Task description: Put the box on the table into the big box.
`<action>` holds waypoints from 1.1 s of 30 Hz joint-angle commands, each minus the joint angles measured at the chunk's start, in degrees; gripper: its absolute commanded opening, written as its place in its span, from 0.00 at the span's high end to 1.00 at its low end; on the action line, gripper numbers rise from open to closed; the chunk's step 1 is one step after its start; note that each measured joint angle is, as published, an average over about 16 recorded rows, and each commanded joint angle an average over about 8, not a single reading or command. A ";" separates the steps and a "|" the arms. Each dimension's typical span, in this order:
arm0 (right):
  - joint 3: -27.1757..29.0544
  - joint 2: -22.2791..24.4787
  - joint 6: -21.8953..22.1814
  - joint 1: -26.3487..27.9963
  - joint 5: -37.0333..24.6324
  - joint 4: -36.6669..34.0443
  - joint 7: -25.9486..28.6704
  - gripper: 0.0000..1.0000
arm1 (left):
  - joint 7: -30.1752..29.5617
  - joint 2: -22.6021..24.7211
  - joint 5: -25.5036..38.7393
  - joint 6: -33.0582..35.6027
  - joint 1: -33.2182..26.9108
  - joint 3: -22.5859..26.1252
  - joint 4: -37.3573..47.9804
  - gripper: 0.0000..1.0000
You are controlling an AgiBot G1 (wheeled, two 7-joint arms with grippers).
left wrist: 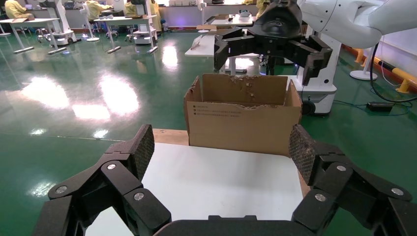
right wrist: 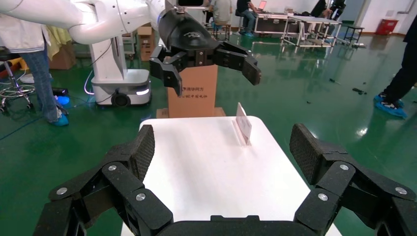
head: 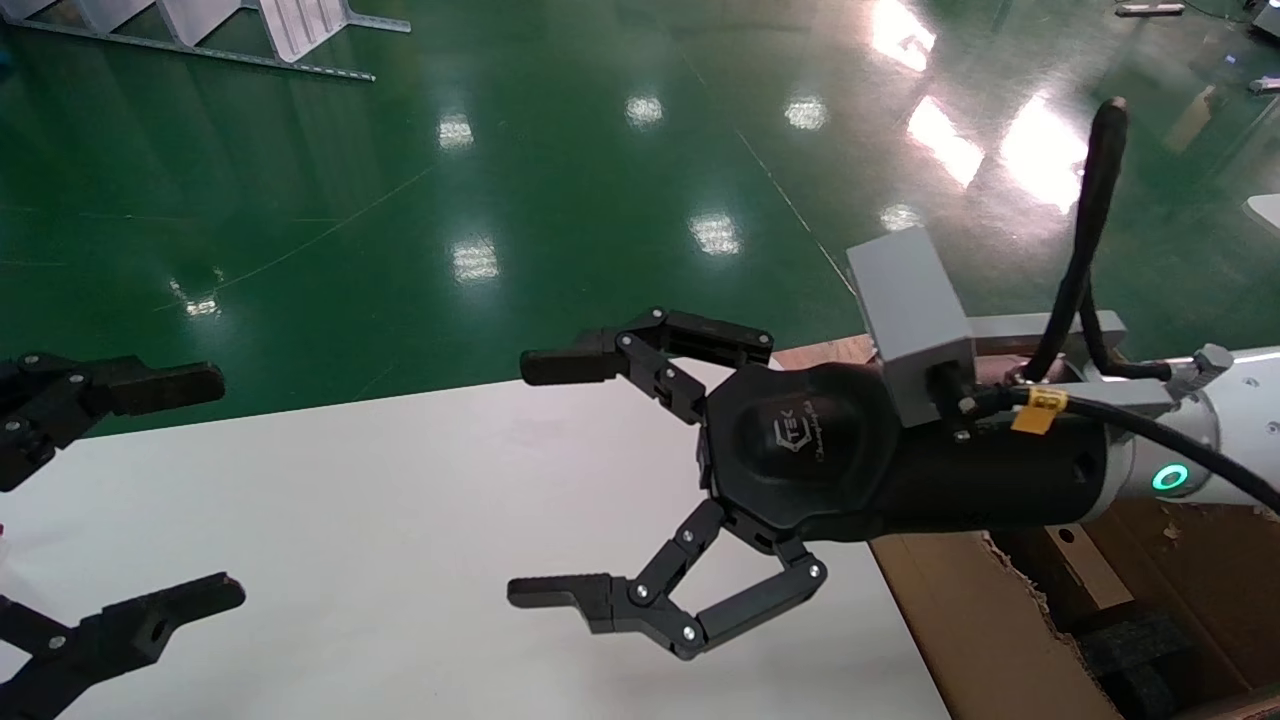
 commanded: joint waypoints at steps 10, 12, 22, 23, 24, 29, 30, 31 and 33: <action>-0.38 0.00 -0.05 0.62 -0.25 -1.49 -0.35 0.00 | 0.00 0.00 0.00 0.00 0.00 0.00 0.00 0.00; -0.42 0.00 -0.05 0.68 -0.28 -1.63 -0.39 0.00 | 0.00 0.00 0.00 0.00 0.00 -0.01 0.00 0.00; -0.53 -0.01 -0.10 0.88 -0.34 -2.09 -0.49 0.00 | 0.00 0.00 0.00 0.00 0.00 -0.01 0.00 0.00; -0.54 -0.01 -0.10 0.89 -0.34 -2.12 -0.49 0.00 | 0.00 0.00 0.00 0.00 0.00 -0.01 0.00 0.00; -0.54 -0.01 -0.11 0.90 -0.35 -2.15 -0.50 0.00 | 0.00 0.00 0.00 0.00 0.00 -0.01 0.00 0.00; -0.56 -0.01 -0.12 0.94 -0.37 -2.25 -0.51 0.00 | 0.00 0.00 0.00 0.00 0.00 -0.01 0.00 0.00; -0.57 0.00 -0.12 0.95 -0.37 -2.27 -0.52 0.00 | 0.00 0.00 0.00 0.00 0.00 -0.01 0.00 0.00; -0.57 0.00 -0.12 0.95 -0.38 -2.29 -0.52 0.00 | 0.00 0.00 0.00 0.00 0.00 -0.01 0.00 0.00; -0.58 -0.01 -0.12 0.96 -0.38 -2.32 -0.53 0.00 | 0.00 0.00 0.00 0.00 0.00 -0.01 0.00 0.00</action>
